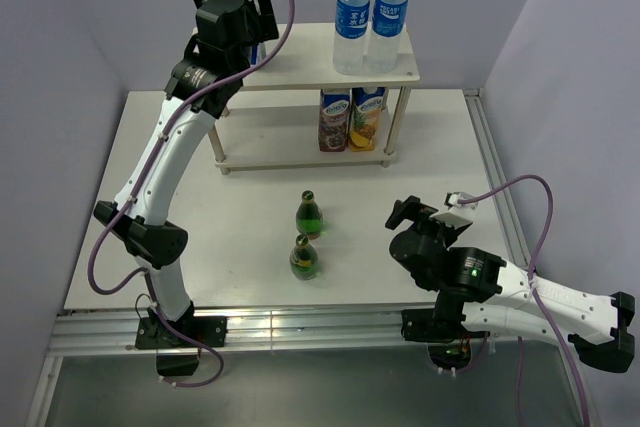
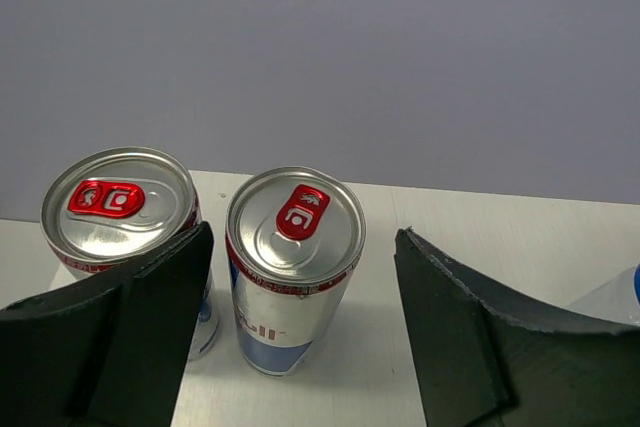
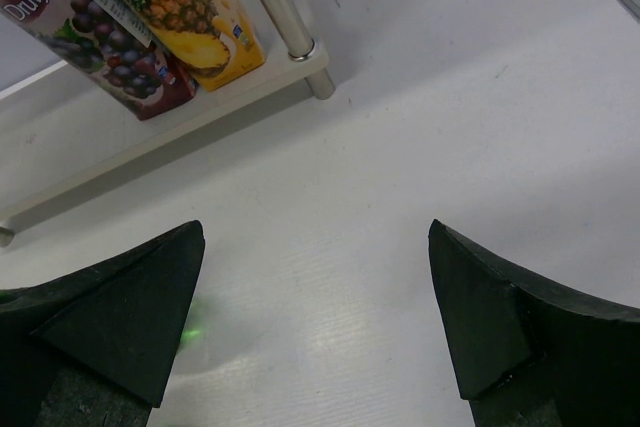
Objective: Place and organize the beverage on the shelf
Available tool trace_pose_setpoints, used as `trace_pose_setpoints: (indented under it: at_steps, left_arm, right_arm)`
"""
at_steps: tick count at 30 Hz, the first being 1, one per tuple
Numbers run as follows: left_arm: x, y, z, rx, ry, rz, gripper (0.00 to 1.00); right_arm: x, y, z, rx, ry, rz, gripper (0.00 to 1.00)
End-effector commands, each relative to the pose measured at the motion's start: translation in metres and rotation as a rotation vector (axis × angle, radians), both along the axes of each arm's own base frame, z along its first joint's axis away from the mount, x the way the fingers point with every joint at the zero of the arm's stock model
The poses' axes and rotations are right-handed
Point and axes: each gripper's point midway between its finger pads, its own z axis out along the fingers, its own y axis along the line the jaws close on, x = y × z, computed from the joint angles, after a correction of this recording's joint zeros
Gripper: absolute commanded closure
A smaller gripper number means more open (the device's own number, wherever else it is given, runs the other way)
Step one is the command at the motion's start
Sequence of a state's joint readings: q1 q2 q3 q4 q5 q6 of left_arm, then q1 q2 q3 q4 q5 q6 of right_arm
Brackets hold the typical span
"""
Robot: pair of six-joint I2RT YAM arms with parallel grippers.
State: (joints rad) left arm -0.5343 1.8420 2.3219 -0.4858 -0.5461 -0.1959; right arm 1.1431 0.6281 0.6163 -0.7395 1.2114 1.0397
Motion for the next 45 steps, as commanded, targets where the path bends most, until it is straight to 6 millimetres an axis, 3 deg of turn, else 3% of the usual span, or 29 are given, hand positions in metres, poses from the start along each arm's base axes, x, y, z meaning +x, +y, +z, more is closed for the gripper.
trace_pose_setpoints:
  at_steps: [1, 6, 7, 10, 13, 15, 20, 24, 25, 26, 27, 28, 30, 31, 32, 34, 35, 37, 45]
  left_arm:
    - [-0.006, 0.002, 0.025, -0.027, -0.067, -0.015, 0.20]
    - [-0.014, 0.002, 0.029, -0.048, -0.069, -0.035, 0.18]
    - [-0.016, 0.002, 0.031, -0.054, -0.072, -0.038, 0.13]
    - [-0.032, 0.005, 0.040, -0.074, -0.082, -0.050, 0.08]
    - [-0.058, 0.010, 0.053, -0.092, -0.100, -0.058, 0.01]
    - [-0.067, 0.010, 0.045, -0.089, -0.078, -0.055, 0.01]
    - [-0.113, 0.003, 0.029, -0.109, -0.059, -0.154, 0.01]
    - [-0.155, -0.011, -0.017, -0.118, -0.021, -0.263, 0.01]
    - [-0.178, -0.008, -0.016, -0.150, -0.045, -0.301, 0.01]
    - [-0.179, -0.016, -0.063, -0.119, 0.014, -0.312, 0.01]
    - [-0.186, -0.016, -0.080, -0.128, 0.032, -0.320, 0.01]
    - [-0.201, -0.014, -0.115, -0.115, 0.069, -0.326, 0.01]
    - [-0.216, -0.015, -0.140, -0.155, 0.091, -0.350, 0.02]
    - [-0.234, -0.013, -0.140, -0.196, 0.071, -0.392, 0.02]
    - [-0.240, -0.013, -0.174, -0.185, 0.117, -0.393, 0.01]
    - [-0.263, -0.011, -0.181, -0.291, 0.131, -0.447, 0.01]
    - [-0.274, -0.017, -0.198, -0.293, 0.171, -0.506, 0.01]
    - [-0.289, -0.015, -0.210, -0.320, 0.205, -0.561, 0.02]
    - [-0.321, -0.028, -0.246, -0.364, 0.295, -0.723, 0.01]
  right_arm:
    - [0.003, -0.001, 0.007, 0.023, -0.040, -0.028, 0.00]
    - [0.003, 0.000, 0.007, 0.017, -0.039, -0.029, 0.00]
    - [0.003, 0.000, 0.007, 0.016, -0.038, -0.027, 0.00]
    - [0.003, 0.000, 0.006, 0.018, -0.038, -0.030, 0.00]
    - [0.003, -0.001, 0.006, 0.017, -0.038, -0.033, 0.00]
    - [0.003, -0.001, 0.007, 0.015, -0.039, -0.034, 0.00]
    - [0.003, -0.002, 0.007, 0.018, -0.041, -0.038, 0.00]
    - [0.003, -0.005, 0.006, 0.016, -0.045, -0.051, 0.00]
    - [0.003, -0.006, 0.007, 0.013, -0.050, -0.056, 0.00]
    - [0.003, -0.007, 0.006, 0.007, -0.049, -0.057, 0.00]
    - [0.003, -0.006, 0.006, 0.008, -0.050, -0.057, 0.00]
    - [0.003, -0.006, 0.006, 0.002, -0.048, -0.054, 0.00]
    - [0.004, -0.003, 0.006, -0.001, -0.049, -0.048, 0.00]
    - [0.004, -0.003, 0.006, 0.001, -0.047, -0.046, 0.00]
    - [0.004, -0.002, 0.006, 0.001, -0.044, -0.046, 0.00]
    - [0.004, 0.000, 0.005, 0.012, -0.042, -0.038, 0.00]
    - [0.004, 0.001, 0.004, 0.016, -0.040, -0.032, 0.00]
    - [0.003, 0.004, 0.001, 0.020, -0.026, -0.016, 0.00]
    - [0.003, 0.011, -0.009, -0.059, 0.043, -0.011, 0.01]
